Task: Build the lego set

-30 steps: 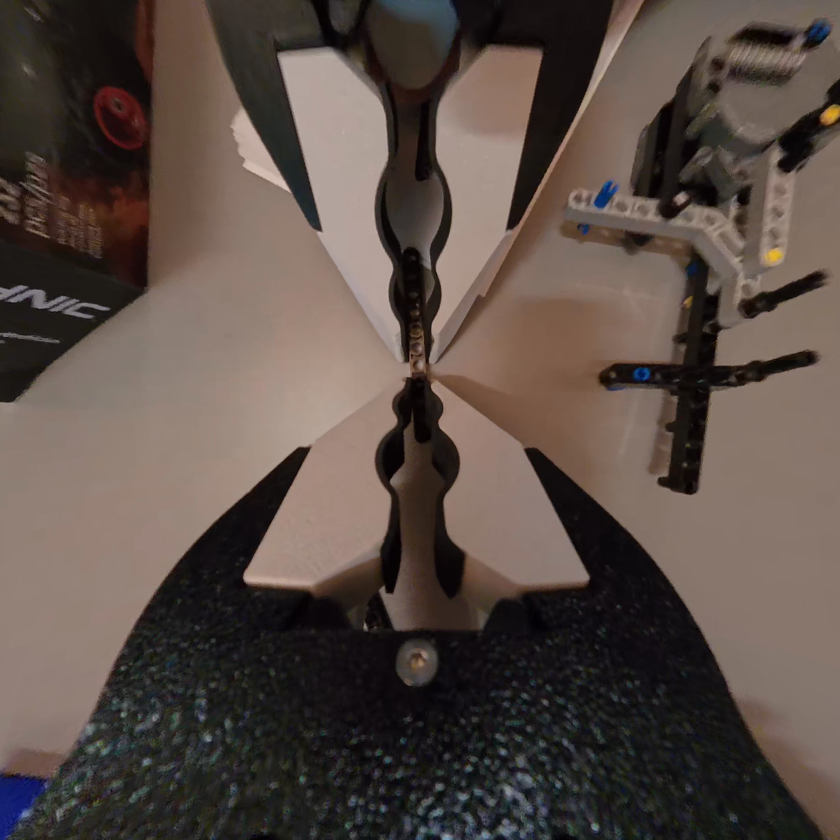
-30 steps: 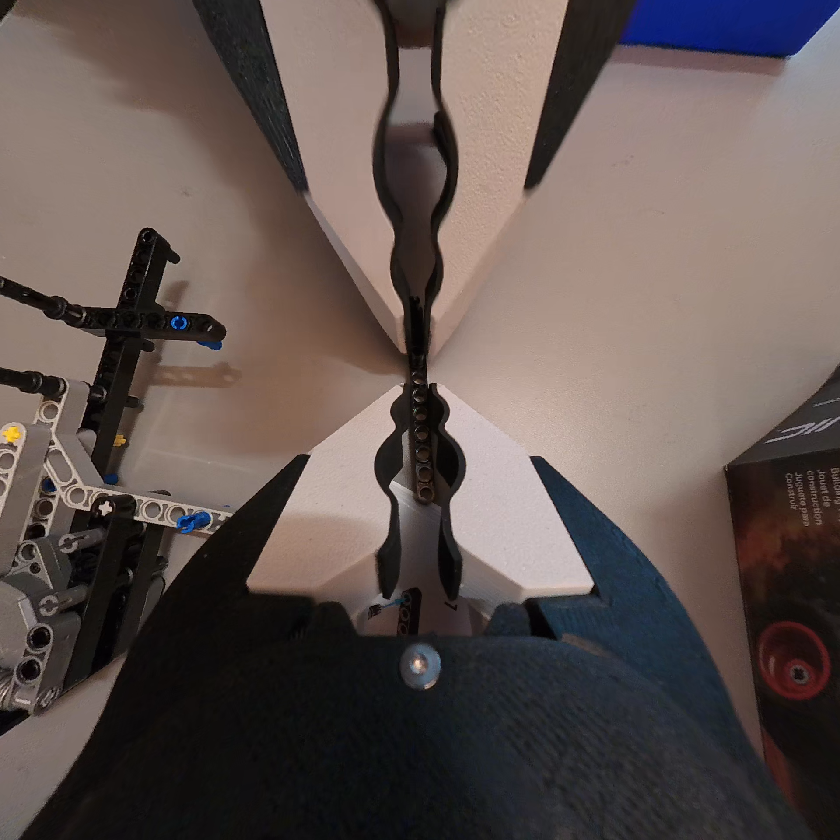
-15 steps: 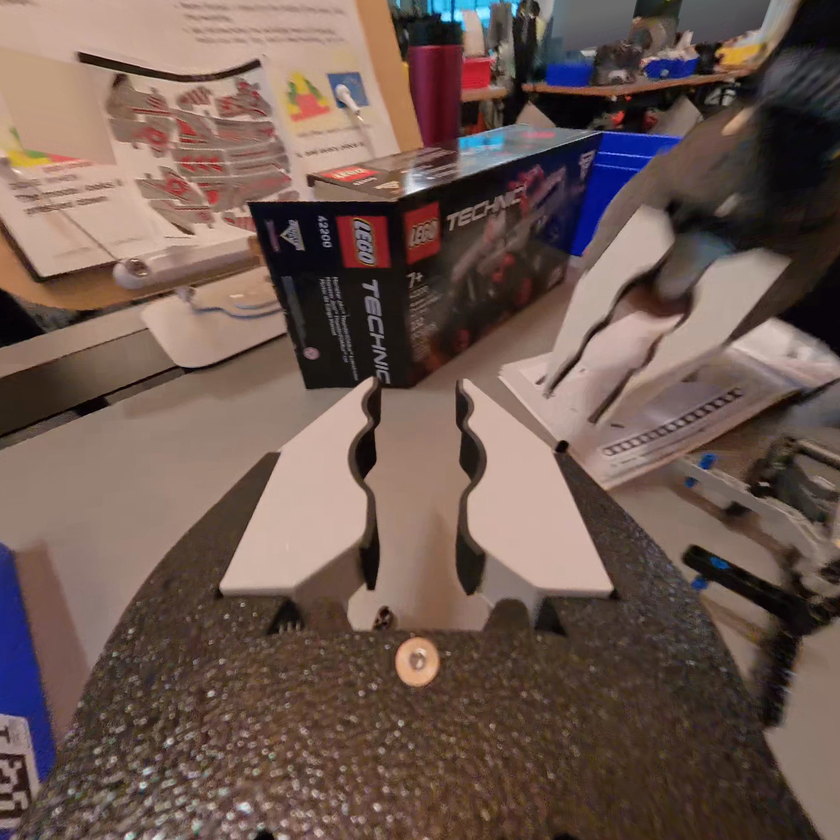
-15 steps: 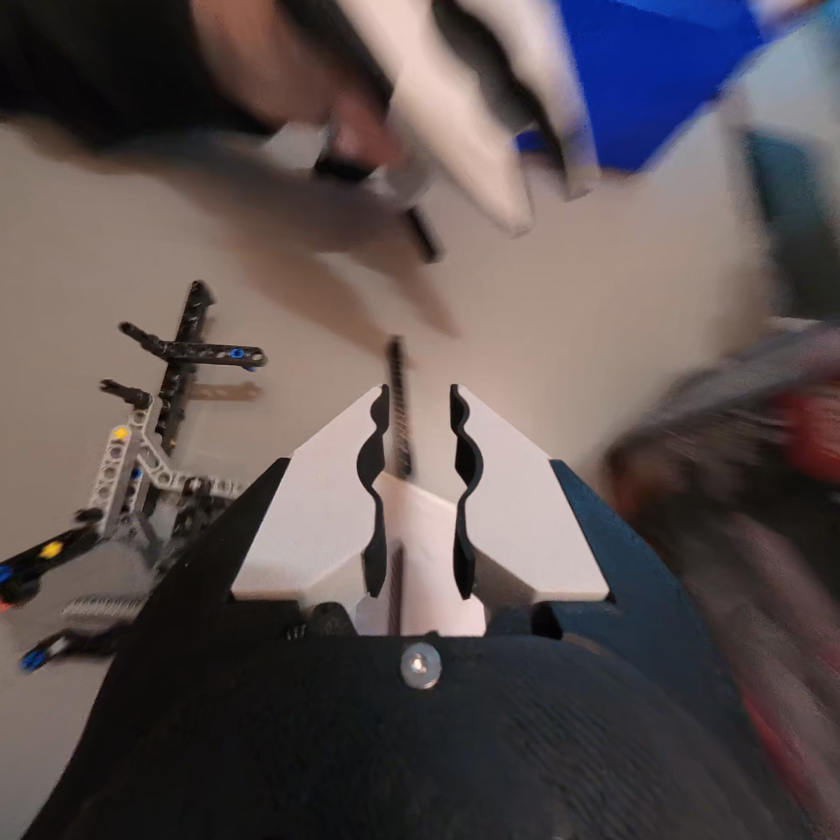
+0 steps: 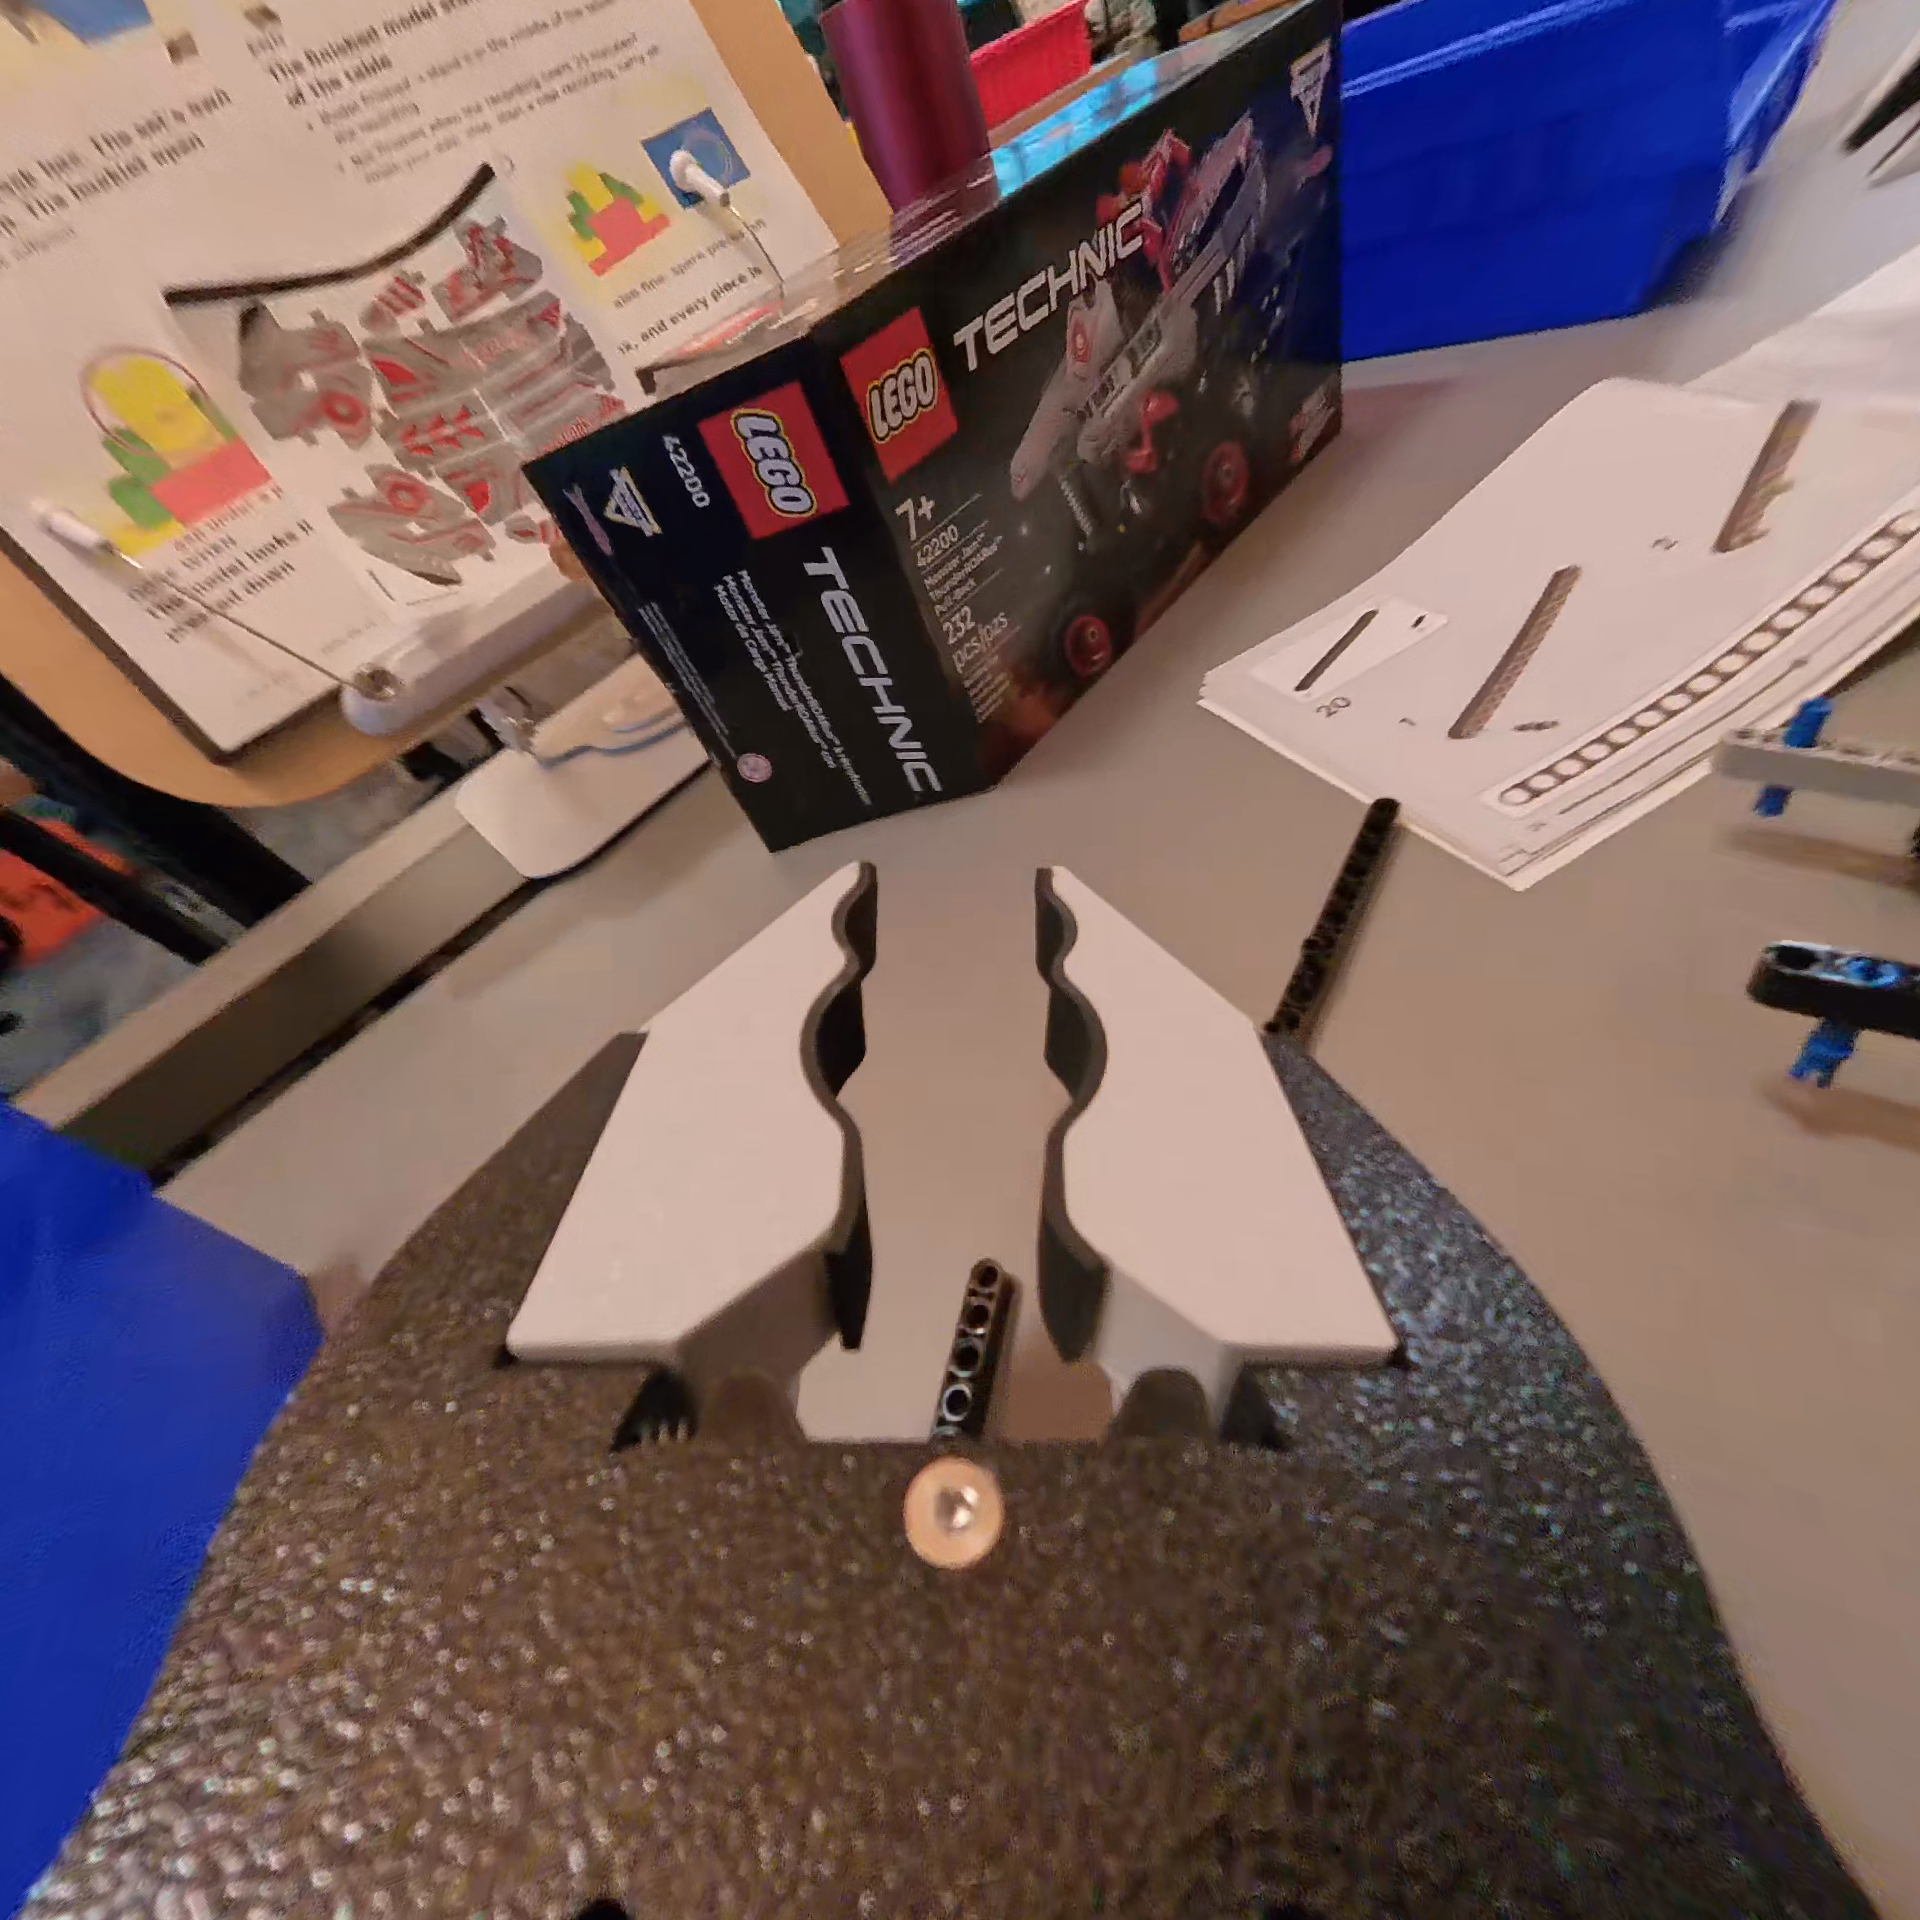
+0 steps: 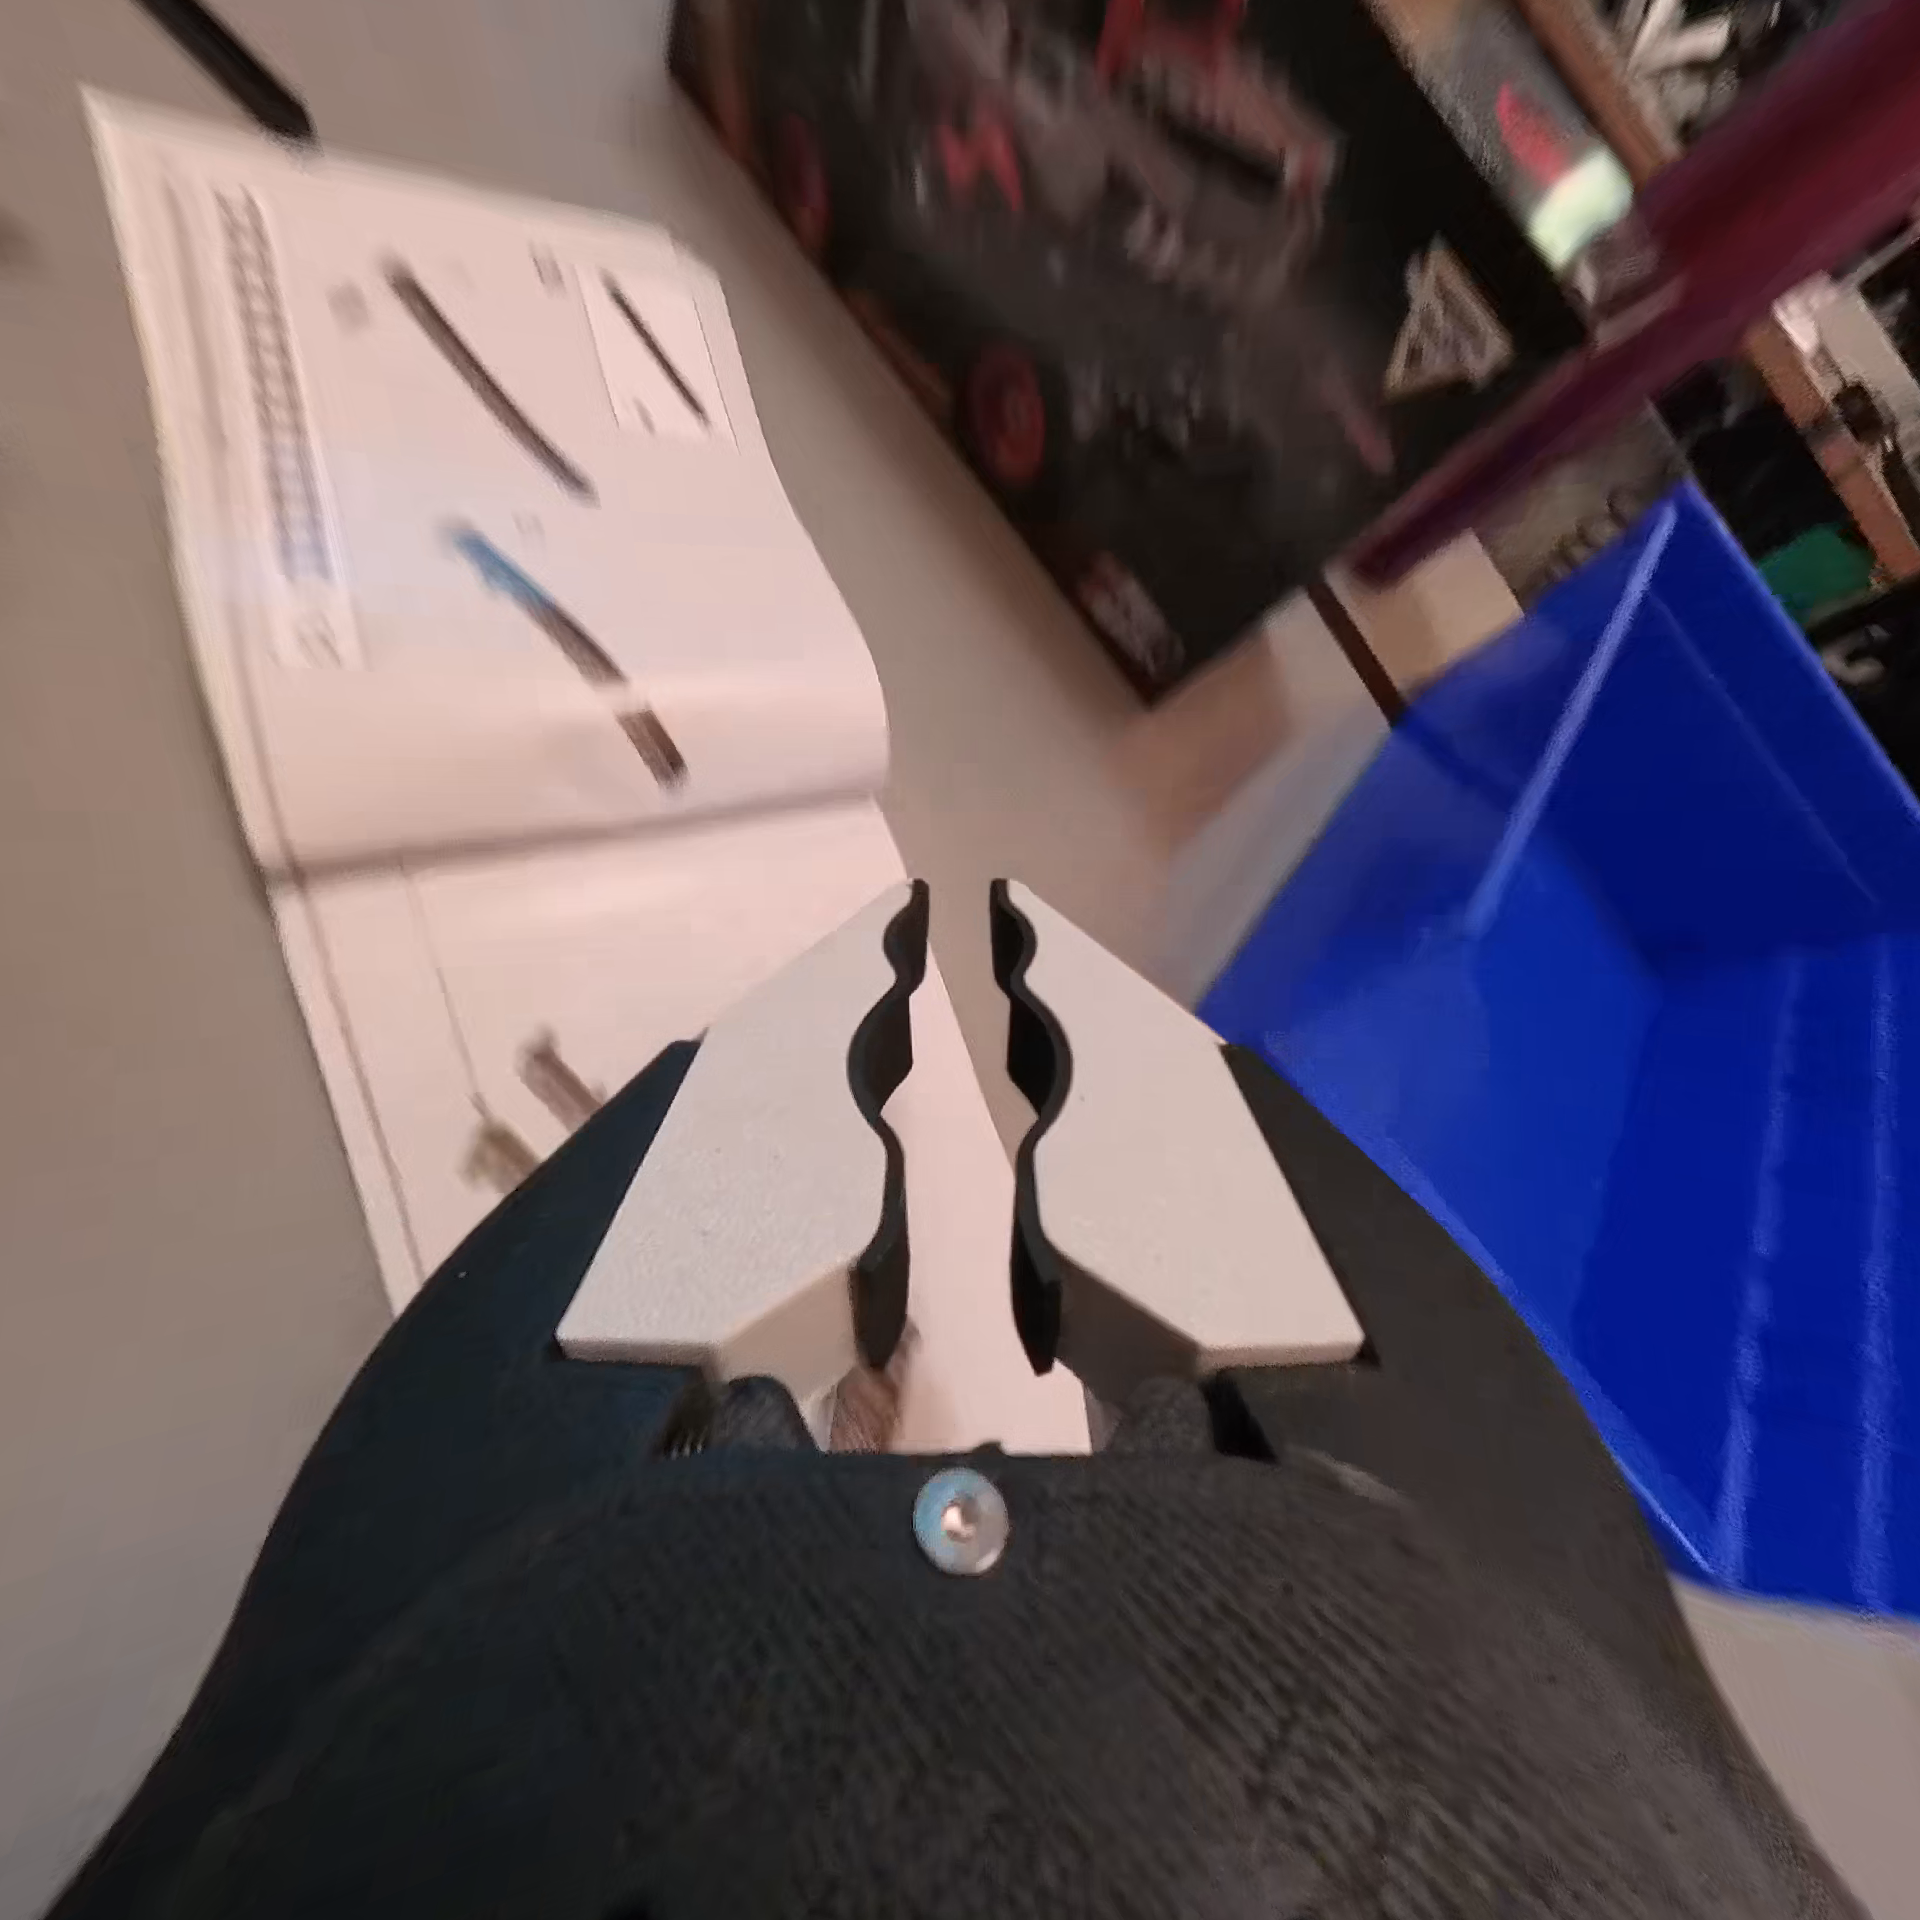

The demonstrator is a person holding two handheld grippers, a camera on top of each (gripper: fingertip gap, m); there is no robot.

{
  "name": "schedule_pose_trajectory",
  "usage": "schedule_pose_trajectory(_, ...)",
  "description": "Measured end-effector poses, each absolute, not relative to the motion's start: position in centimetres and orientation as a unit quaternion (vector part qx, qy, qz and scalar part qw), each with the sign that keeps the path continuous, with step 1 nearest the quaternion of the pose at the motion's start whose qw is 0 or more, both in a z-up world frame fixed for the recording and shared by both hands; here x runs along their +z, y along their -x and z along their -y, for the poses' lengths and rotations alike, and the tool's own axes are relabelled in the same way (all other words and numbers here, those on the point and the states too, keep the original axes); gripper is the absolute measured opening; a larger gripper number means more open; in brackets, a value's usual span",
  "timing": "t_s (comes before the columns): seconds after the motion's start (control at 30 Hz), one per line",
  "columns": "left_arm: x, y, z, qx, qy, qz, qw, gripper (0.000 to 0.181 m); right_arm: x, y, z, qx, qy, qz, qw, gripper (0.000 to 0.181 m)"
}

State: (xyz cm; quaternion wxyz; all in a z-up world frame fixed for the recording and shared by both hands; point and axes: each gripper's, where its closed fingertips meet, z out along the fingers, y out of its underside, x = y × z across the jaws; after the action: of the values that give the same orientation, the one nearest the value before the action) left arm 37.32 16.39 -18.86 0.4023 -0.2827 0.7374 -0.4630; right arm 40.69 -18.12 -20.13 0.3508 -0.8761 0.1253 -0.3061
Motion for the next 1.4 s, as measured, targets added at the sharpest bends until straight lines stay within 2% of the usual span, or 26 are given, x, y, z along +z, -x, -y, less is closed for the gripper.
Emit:
schedule_pose_trajectory(0.07,-18.8,-37.5,-16.5,-0.445,0.273,-0.734,0.435,0.027,-20.5,-41.1,20.7,-0.331,0.879,-0.133,0.317,0.013)
schedule_pose_trajectory(0.17,-19.0,-37.8,-16.6,-0.42,0.263,-0.734,0.464,0.026,-19.7,-41.4,22.1,-0.343,0.859,-0.152,0.348,0.011)
schedule_pose_trajectory(0.3,-19.2,-38.2,-17.0,-0.398,0.26,-0.731,0.489,0.026,-19.7,-42.8,25.0,-0.394,0.849,-0.154,0.318,0.01)
schedule_pose_trajectory(0.57,-17.7,-39.1,-18.8,-0.372,0.243,-0.679,0.584,0.018,-20.0,-43.8,26.5,-0.4,0.836,-0.113,0.357,0.007)
schedule_pose_trajectory(1.2,-18.6,-39.5,-18.5,-0.32,0.22,-0.694,0.606,0.014,-17.7,-45.7,27.7,-0.513,0.778,-0.14,0.333,0.012)
schedule_pose_trajectory(1.3,-18.7,-39.5,-18.4,-0.318,0.216,-0.699,0.603,0.014,-16.0,-45.6,27.8,-0.548,0.744,-0.134,0.358,0.01)
schedule_pose_trajectory(1.4,-18.7,-39.5,-18.4,-0.318,0.215,-0.698,0.604,0.014,-12.3,-44.1,27.2,-0.593,0.667,-0.104,0.438,0.006)
